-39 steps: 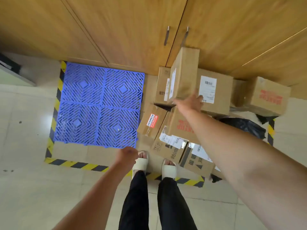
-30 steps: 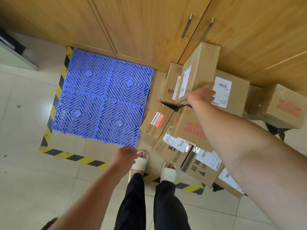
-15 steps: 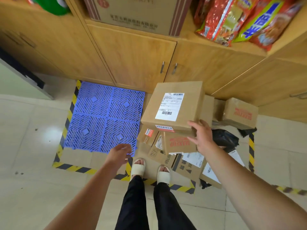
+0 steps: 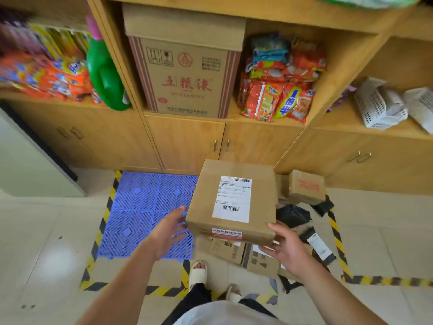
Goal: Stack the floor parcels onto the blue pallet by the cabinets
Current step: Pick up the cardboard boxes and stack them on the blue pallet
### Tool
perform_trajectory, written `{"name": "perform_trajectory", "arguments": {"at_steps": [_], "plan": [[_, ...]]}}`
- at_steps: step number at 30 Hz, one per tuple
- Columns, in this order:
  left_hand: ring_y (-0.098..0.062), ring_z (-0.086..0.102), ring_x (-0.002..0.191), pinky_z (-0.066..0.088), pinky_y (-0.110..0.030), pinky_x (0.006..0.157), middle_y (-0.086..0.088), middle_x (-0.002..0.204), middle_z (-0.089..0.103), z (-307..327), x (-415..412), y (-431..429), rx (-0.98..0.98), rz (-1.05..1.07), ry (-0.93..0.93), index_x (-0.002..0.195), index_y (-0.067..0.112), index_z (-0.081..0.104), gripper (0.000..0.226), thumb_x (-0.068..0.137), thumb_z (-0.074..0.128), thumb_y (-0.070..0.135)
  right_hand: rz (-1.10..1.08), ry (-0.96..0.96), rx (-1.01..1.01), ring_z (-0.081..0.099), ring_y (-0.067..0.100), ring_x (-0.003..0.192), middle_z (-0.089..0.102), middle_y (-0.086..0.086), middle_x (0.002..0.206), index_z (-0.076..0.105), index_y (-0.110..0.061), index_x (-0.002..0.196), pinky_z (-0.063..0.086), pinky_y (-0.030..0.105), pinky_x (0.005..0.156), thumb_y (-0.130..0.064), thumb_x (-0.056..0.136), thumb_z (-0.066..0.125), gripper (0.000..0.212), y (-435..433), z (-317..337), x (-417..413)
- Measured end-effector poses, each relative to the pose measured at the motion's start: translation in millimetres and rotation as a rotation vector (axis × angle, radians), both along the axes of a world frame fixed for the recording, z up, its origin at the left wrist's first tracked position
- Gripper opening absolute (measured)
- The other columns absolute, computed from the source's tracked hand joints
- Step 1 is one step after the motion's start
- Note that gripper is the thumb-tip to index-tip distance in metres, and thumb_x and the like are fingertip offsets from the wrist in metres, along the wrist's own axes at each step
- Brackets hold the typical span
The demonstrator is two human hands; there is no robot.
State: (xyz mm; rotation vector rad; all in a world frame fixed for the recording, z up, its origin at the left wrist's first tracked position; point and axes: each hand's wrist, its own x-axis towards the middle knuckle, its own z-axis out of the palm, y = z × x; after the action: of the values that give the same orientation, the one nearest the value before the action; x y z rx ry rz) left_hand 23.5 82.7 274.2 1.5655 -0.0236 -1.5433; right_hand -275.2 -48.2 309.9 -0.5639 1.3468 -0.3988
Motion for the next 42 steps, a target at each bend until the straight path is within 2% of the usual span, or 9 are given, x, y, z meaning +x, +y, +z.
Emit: {"name": "perform_trajectory", "arguments": {"at_steps": [5,8,15,19,24,27,32,36,42], "plan": [[-0.027,0.062,0.114,0.05,-0.042,0.099,-0.007,0.128,0.06,10.4,-22.0,47.4,-0.044,0.085,-0.026,0.129,0.026,0.057,0.038,0.095,0.059,0.04,0.066,-0.069,0.014,0.062,0.039,0.108,0.065,0.023,0.119,0.062,-0.009,0.121,0.054,0.053,0.092,-0.022,0.074,0.072,0.05,26.9,1.6,-4.9],[-0.028,0.066,0.109,0.055,-0.041,0.09,-0.01,0.128,0.061,9.8,-41.5,86.6,-0.052,0.21,-0.032,0.129,0.024,0.058,0.042,0.09,0.066,0.039,0.124,-0.109,0.04,0.061,0.04,0.112,0.064,0.021,0.122,0.061,-0.015,0.122,0.057,0.048,0.083,-0.023,0.078,0.071,0.045,41.0,-3.0,-9.9],[-0.032,0.065,0.111,0.05,-0.042,0.099,-0.008,0.125,0.064,16.3,-98.2,193.5,0.064,0.371,-0.146,0.12,0.03,0.065,0.046,0.078,0.076,0.044,0.292,-0.108,0.118,0.062,0.031,0.107,0.069,0.013,0.116,0.062,-0.017,0.119,0.044,0.054,0.107,-0.023,0.088,0.067,0.031,96.0,-27.4,-16.2],[-0.029,0.067,0.1,0.054,-0.034,0.083,-0.011,0.125,0.064,28.0,-115.7,251.6,0.146,0.467,-0.144,0.111,0.033,0.068,0.046,0.067,0.073,0.047,0.407,-0.065,0.164,0.06,0.032,0.103,0.066,0.015,0.114,0.062,-0.016,0.12,0.05,0.047,0.097,-0.027,0.092,0.065,0.031,141.9,-27.4,-7.9],[-0.03,0.066,0.093,0.053,-0.033,0.076,-0.015,0.125,0.063,23.1,-109.7,314.4,0.184,0.552,-0.098,0.107,0.028,0.068,0.019,0.09,0.066,0.035,0.597,-0.014,0.175,0.061,0.033,0.098,0.066,0.017,0.104,0.064,-0.017,0.108,0.051,0.047,0.094,-0.03,0.093,0.064,0.02,180.7,-19.4,22.2],[-0.032,0.064,0.091,0.053,-0.037,0.082,-0.015,0.122,0.063,22.4,-97.6,341.7,0.165,0.595,-0.085,0.107,0.028,0.067,0.019,0.089,0.067,0.034,0.626,-0.005,0.154,0.062,0.03,0.093,0.066,0.016,0.099,0.065,-0.015,0.106,0.054,0.045,0.087,-0.03,0.093,0.065,0.02,202.9,-18.9,45.5],[-0.033,0.067,0.1,0.053,-0.039,0.092,-0.012,0.122,0.062,15.5,-47.9,388.4,0.154,0.6,-0.102,0.111,0.027,0.067,0.023,0.089,0.067,0.035,0.665,0.04,0.134,0.06,0.03,0.091,0.064,0.014,0.096,0.067,-0.012,0.102,0.049,0.051,0.102,-0.032,0.091,0.068,0.024,246.5,-24.6,97.6],[-0.034,0.067,0.101,0.053,-0.04,0.093,-0.011,0.122,0.061,11.8,5.2,416.9,0.117,0.586,-0.111,0.109,0.025,0.068,0.021,0.09,0.066,0.033,0.646,0.039,0.085,0.061,0.029,0.091,0.064,0.013,0.098,0.066,-0.011,0.113,0.052,0.049,0.099,-0.034,0.089,0.068,0.033,275.1,-24.2,145.6],[-0.031,0.065,0.1,0.053,-0.036,0.086,-0.01,0.123,0.061,16.0,83.3,431.1,0.048,0.589,-0.094,0.111,0.024,0.066,0.024,0.089,0.067,0.033,0.578,-0.006,0.031,0.059,0.033,0.108,0.063,0.014,0.112,0.066,-0.016,0.11,0.047,0.052,0.106,-0.032,0.091,0.067,0.025,299.4,-11.9,206.0]]}}
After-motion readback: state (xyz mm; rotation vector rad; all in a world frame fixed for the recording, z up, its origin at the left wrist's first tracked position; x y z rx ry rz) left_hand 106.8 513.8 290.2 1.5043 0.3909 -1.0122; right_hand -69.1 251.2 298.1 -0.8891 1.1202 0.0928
